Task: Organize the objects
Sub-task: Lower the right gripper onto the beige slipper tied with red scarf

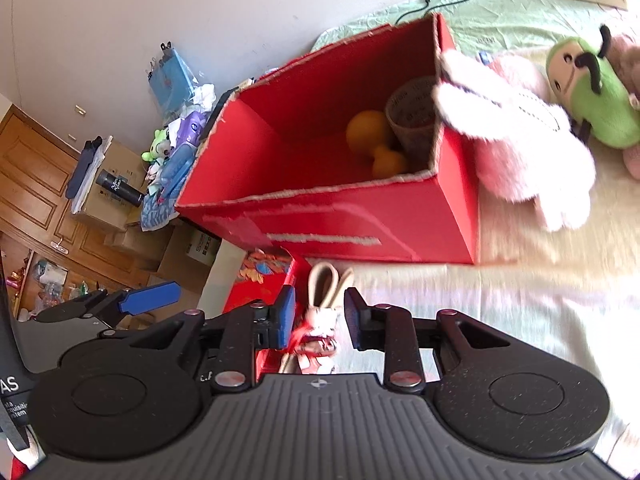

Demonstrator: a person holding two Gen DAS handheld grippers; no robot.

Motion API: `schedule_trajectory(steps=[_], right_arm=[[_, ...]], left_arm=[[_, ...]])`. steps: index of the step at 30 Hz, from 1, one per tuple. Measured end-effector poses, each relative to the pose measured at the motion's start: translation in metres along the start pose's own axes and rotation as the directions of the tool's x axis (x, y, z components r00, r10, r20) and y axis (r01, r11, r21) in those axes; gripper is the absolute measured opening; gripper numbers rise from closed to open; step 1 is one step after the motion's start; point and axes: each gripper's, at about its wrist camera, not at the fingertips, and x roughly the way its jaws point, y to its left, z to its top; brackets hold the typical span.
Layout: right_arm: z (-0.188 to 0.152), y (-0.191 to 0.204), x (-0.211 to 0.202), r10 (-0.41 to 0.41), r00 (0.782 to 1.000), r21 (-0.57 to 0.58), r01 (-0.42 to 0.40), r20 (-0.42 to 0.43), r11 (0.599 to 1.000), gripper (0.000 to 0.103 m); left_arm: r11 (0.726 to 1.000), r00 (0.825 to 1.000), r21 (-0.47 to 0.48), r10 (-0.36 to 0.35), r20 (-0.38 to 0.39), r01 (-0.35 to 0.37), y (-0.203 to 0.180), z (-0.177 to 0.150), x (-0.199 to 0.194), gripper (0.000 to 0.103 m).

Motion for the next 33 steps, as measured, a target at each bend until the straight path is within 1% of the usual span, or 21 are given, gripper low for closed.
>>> schedule_trajectory(steps=[2,7,12,14,16,20,23,25,26,27,30,31,33], right_arm=[[-0.005,-0.003,0.001,0.003,1.000,0.013,-0.003,-0.005,1.000,0.035],[-0.014,-0.011,0.009,0.005,1.000,0.038,-0.004,-0.026,0.999,0.036],[-0.018,-0.021,0.018,0.010,0.999,0.080,-0.007,-0.044,0.997,0.036],[-0.019,-0.024,0.021,0.025,0.999,0.104,-0.020,-0.048,0.994,0.036],[-0.020,-0.025,0.024,0.048,0.997,0.118,-0.041,-0.053,0.992,0.036],[-0.022,-0.028,0.030,0.058,0.997,0.138,-0.050,-0.055,0.989,0.039],[-0.023,-0.032,0.035,0.072,0.996,0.168,-0.061,-0.061,0.984,0.039],[-0.023,-0.034,0.037,0.077,0.995,0.181,-0.066,-0.055,0.981,0.040],[-0.022,-0.035,0.038,0.082,0.995,0.187,-0.070,-0.053,0.980,0.040],[-0.022,-0.035,0.039,0.086,0.995,0.193,-0.074,-0.052,0.978,0.041],[-0.020,-0.035,0.042,0.098,0.994,0.195,-0.086,-0.050,0.977,0.043],[-0.019,-0.034,0.043,0.097,0.994,0.192,-0.085,-0.051,0.978,0.045],[-0.018,-0.031,0.046,0.095,0.994,0.180,-0.084,-0.051,0.980,0.047]], left_arm=[[1.000,1.000,0.003,0.003,-0.009,-0.003,-0.002,-0.004,0.002,0.092],[1.000,0.999,0.002,0.001,-0.043,-0.001,-0.007,-0.014,0.013,0.092],[1.000,0.997,0.007,-0.016,-0.077,0.016,-0.005,-0.017,0.029,0.092],[1.000,0.996,0.007,-0.027,-0.090,0.027,-0.004,-0.017,0.035,0.095],[0.999,0.994,0.009,-0.041,-0.098,0.042,-0.002,-0.018,0.041,0.095],[0.997,0.989,0.014,-0.071,-0.130,0.073,-0.001,-0.019,0.054,0.095],[0.996,0.987,0.025,-0.084,-0.136,0.088,0.000,-0.020,0.059,0.095],[0.993,0.985,0.029,-0.106,-0.138,0.111,0.001,-0.021,0.062,0.096],[0.992,0.983,0.029,-0.119,-0.137,0.124,0.002,-0.022,0.063,0.100],[0.990,0.982,0.025,-0.135,-0.131,0.139,0.003,-0.022,0.063,0.101],[0.981,0.975,0.015,-0.189,-0.115,0.191,0.009,-0.025,0.063,0.101],[0.978,0.973,0.013,-0.203,-0.111,0.206,0.010,-0.025,0.063,0.101],[0.974,0.970,0.014,-0.222,-0.103,0.225,0.012,-0.027,0.063,0.101]])
